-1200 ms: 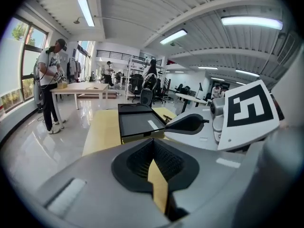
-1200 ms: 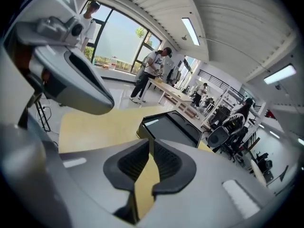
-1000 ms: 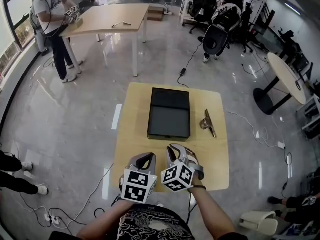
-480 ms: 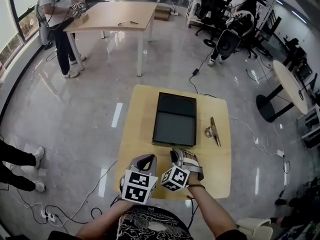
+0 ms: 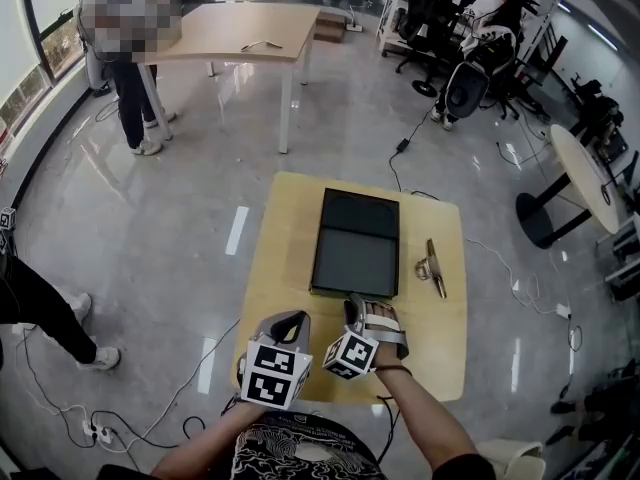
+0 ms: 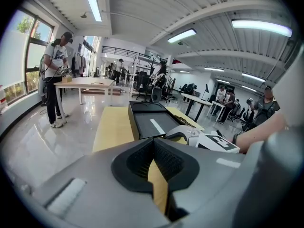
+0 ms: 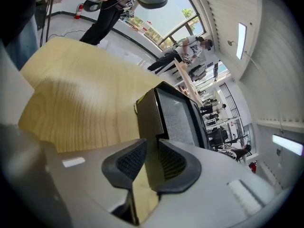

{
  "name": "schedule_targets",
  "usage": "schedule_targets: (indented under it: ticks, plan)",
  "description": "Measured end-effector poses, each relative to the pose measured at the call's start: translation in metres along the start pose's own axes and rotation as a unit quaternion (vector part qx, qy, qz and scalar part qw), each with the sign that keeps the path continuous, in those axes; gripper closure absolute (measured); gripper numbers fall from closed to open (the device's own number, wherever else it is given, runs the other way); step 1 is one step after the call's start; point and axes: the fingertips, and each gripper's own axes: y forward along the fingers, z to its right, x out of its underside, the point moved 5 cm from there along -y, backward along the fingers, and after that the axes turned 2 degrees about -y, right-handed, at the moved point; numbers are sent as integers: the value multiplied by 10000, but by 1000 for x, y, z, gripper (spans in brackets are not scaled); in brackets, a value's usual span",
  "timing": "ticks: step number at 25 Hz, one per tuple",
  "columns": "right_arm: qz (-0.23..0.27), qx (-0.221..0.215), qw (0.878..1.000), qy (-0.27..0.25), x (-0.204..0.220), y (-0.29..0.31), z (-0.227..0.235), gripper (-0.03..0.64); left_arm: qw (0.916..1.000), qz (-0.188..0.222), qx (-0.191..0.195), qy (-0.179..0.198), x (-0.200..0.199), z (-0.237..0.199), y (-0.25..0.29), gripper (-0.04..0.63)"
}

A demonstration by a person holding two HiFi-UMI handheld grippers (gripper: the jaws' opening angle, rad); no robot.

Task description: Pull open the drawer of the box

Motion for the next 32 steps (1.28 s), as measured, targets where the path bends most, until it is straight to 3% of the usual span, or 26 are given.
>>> schedule_targets:
  ticks: [13,21,32]
  plan:
    - [-267,523,9945,-865,20,17,7,554,9999,-36,-67,-102,0,11,18,586]
    - [-161,110,9974,-698,7,23,-11,552,9997,43,-126,-185,14,-1,4,586]
    - [-196,-216,9973,-668,4,-33,-46,558,9993,187,-192,-275,35,21,-57,584]
